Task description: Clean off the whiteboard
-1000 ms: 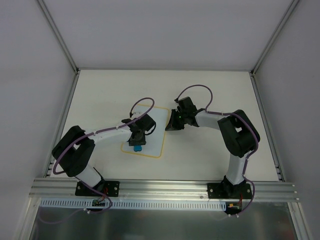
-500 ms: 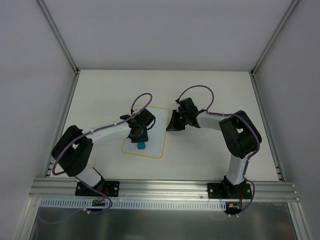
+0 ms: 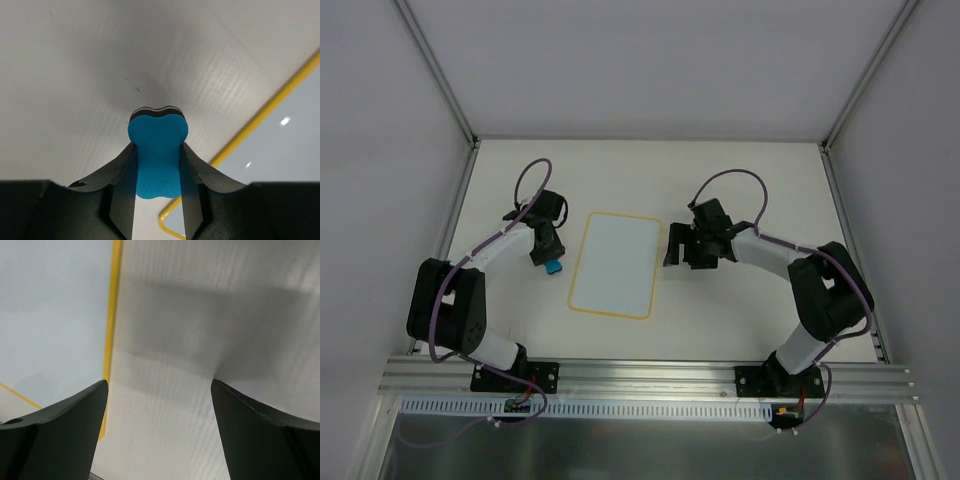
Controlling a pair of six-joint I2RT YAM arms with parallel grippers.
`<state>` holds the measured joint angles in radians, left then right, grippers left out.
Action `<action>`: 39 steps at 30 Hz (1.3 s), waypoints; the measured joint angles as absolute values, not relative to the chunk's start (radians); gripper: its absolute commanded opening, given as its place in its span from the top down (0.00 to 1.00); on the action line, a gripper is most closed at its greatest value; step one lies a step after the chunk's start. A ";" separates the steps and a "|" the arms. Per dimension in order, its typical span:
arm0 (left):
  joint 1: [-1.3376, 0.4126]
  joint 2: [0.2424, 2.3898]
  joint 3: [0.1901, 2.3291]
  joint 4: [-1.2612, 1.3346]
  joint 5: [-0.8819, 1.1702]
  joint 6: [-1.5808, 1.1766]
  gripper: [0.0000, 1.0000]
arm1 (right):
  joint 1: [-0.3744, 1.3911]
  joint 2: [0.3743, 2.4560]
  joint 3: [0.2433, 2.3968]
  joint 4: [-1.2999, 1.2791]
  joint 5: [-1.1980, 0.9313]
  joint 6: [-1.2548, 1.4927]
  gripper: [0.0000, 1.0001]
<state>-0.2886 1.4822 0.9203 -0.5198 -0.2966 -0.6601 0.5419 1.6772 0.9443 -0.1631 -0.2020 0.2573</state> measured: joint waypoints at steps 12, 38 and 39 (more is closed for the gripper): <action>-0.109 1.637 0.952 -0.487 -0.270 -0.629 0.84 | 0.512 1.357 0.824 -0.315 -0.093 0.183 0.04; -0.096 0.807 0.965 -0.577 -0.125 -0.431 0.01 | 0.488 0.593 1.008 -0.679 0.390 -0.051 0.01; -0.096 0.755 0.973 -0.589 -0.116 -0.410 0.01 | 0.488 0.566 1.030 -0.694 0.412 -0.069 0.01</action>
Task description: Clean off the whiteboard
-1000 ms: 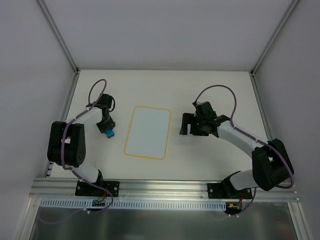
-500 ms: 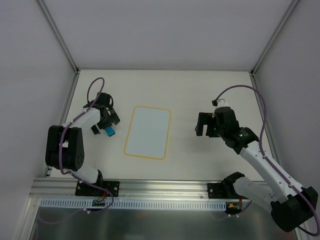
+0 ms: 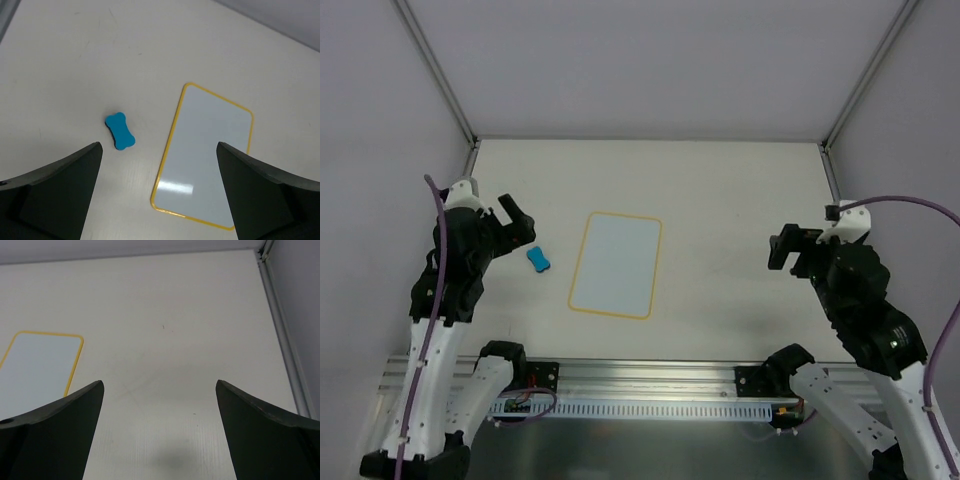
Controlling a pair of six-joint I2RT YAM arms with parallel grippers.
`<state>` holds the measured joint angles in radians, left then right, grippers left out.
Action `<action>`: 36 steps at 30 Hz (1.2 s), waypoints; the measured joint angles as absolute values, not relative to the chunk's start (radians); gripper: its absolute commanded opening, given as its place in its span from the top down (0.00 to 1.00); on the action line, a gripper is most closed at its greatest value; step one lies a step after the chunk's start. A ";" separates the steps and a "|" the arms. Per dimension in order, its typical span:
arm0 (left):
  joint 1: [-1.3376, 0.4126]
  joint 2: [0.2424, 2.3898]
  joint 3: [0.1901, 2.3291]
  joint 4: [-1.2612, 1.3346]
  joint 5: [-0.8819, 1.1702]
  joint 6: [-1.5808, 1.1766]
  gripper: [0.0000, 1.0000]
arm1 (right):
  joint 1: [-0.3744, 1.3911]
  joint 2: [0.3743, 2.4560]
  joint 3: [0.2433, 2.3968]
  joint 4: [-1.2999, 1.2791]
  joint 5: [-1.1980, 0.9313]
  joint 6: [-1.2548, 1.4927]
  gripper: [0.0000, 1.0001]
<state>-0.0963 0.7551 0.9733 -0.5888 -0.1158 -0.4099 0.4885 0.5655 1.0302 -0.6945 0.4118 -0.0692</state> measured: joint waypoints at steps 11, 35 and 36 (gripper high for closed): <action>-0.096 0.364 1.083 -0.727 -0.142 -0.281 0.01 | 0.488 0.400 1.171 -0.786 0.522 -0.197 0.01; -0.096 0.170 1.100 -0.802 -0.229 -0.278 0.01 | 0.488 0.265 1.155 -0.827 0.561 -0.243 0.01; -0.096 0.168 1.097 -0.803 -0.229 -0.279 0.01 | 0.488 0.264 1.155 -0.827 0.561 -0.243 0.01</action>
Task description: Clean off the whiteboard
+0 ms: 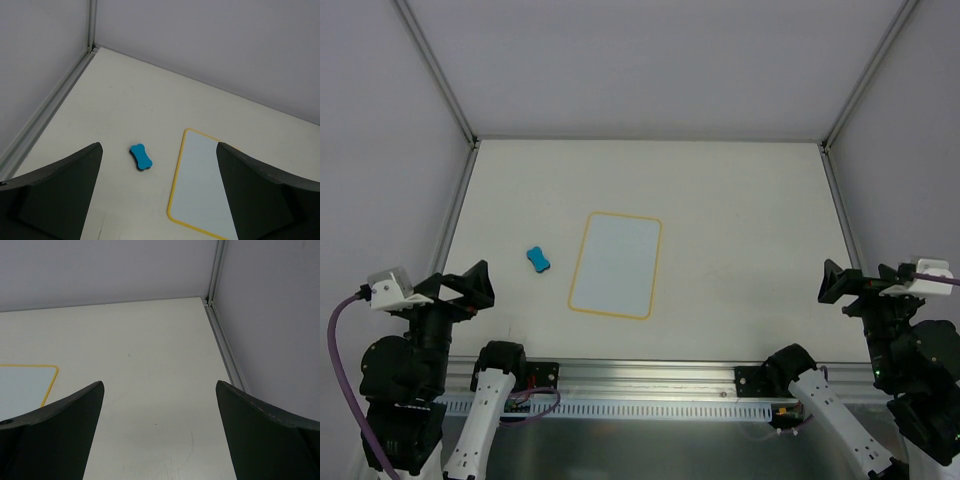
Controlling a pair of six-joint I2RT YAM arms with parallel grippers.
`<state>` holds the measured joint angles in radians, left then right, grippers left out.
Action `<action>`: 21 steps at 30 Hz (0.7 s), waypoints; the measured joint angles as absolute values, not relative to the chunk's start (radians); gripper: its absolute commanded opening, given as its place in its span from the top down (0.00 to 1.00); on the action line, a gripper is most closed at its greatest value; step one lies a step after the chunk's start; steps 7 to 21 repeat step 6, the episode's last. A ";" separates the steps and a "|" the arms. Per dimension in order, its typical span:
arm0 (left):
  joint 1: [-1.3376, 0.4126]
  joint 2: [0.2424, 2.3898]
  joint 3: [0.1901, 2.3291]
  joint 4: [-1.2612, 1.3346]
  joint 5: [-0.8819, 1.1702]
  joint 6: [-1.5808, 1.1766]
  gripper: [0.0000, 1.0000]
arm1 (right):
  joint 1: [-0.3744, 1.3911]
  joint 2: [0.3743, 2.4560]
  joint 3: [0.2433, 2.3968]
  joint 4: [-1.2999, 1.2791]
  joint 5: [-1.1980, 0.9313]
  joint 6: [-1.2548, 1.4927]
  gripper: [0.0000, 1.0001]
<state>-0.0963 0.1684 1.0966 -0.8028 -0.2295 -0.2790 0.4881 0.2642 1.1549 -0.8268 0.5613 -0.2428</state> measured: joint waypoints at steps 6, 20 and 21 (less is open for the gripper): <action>-0.096 0.167 1.076 -0.808 -0.229 -0.281 0.01 | 0.488 0.259 1.143 -0.827 0.560 -0.240 0.01; -0.096 0.167 1.076 -0.808 -0.229 -0.281 0.01 | 0.488 0.259 1.143 -0.827 0.560 -0.240 0.01; -0.096 0.167 1.076 -0.808 -0.229 -0.281 0.01 | 0.488 0.259 1.143 -0.827 0.560 -0.240 0.01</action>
